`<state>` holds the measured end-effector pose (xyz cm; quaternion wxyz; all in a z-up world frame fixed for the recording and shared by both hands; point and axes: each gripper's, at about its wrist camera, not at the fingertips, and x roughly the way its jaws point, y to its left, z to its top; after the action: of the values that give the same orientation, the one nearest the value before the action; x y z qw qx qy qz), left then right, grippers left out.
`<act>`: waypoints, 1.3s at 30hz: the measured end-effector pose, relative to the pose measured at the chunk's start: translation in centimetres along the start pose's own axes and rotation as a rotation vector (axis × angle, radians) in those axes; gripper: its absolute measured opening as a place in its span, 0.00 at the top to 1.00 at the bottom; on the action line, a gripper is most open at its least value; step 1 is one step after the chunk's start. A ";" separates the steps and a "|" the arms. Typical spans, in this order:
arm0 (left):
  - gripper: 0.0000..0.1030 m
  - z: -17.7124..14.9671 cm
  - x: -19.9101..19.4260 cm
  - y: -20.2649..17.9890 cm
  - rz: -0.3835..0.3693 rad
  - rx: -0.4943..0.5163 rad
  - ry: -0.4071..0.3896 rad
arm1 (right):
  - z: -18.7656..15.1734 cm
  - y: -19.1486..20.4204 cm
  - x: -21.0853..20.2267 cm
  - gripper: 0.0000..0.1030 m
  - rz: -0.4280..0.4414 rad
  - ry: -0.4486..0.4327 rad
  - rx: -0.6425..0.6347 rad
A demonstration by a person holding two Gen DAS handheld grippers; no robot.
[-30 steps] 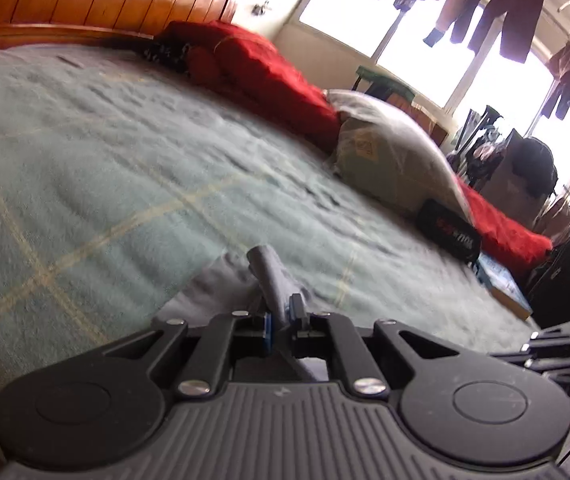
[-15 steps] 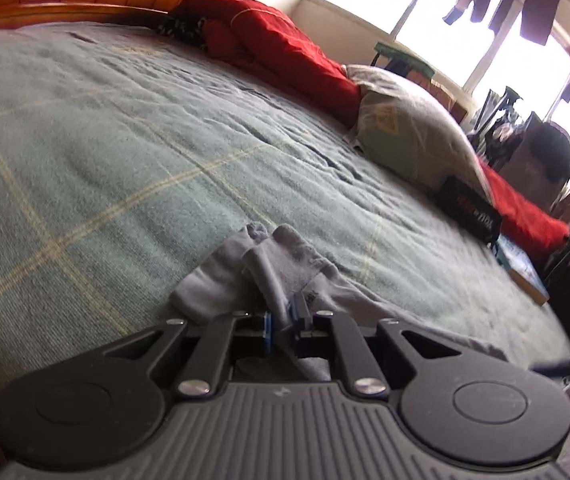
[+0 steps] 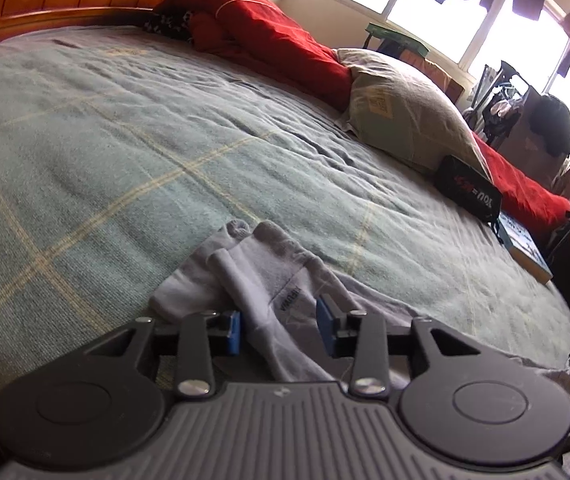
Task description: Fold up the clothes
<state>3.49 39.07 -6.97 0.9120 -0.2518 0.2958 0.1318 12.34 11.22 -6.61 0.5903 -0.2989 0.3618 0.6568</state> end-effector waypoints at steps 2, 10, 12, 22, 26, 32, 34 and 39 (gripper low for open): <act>0.63 -0.1 0.0 0.0 0.000 0.010 -0.001 | 0.3 -0.4 -0.8 0.82 0.016 -0.021 0.018; 0.63 -0.1 -0.2 0.0 -0.001 0.008 0.008 | 4.9 -6.1 -3.1 0.75 -0.043 -0.161 0.102; 0.63 -0.1 -0.1 0.0 0.002 0.006 0.009 | 5.6 -8.1 -1.9 0.75 -0.041 -0.149 0.141; 0.68 -0.3 -0.7 0.9 -0.028 -0.060 -0.013 | 5.7 -12.6 3.8 0.75 0.029 -0.080 0.260; 0.69 -0.4 -0.7 1.5 -0.040 -0.093 -0.029 | 5.8 -13.3 4.9 0.75 0.097 -0.114 0.300; 0.73 -0.2 -0.3 1.7 -0.001 -0.122 -0.073 | 6.9 -11.6 5.6 0.76 0.096 -0.142 0.222; 0.85 -0.3 -0.4 1.8 0.012 -0.119 -0.085 | 7.2 -11.3 5.9 0.80 0.084 -0.137 0.203; 0.96 -0.6 -0.8 2.2 0.031 -0.117 -0.127 | 8.1 -11.9 5.9 0.92 0.079 -0.163 0.223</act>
<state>1.69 40.54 -7.76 0.9105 -0.2910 0.2330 0.1788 23.72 21.71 -8.34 0.6210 -0.1626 0.3947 0.6574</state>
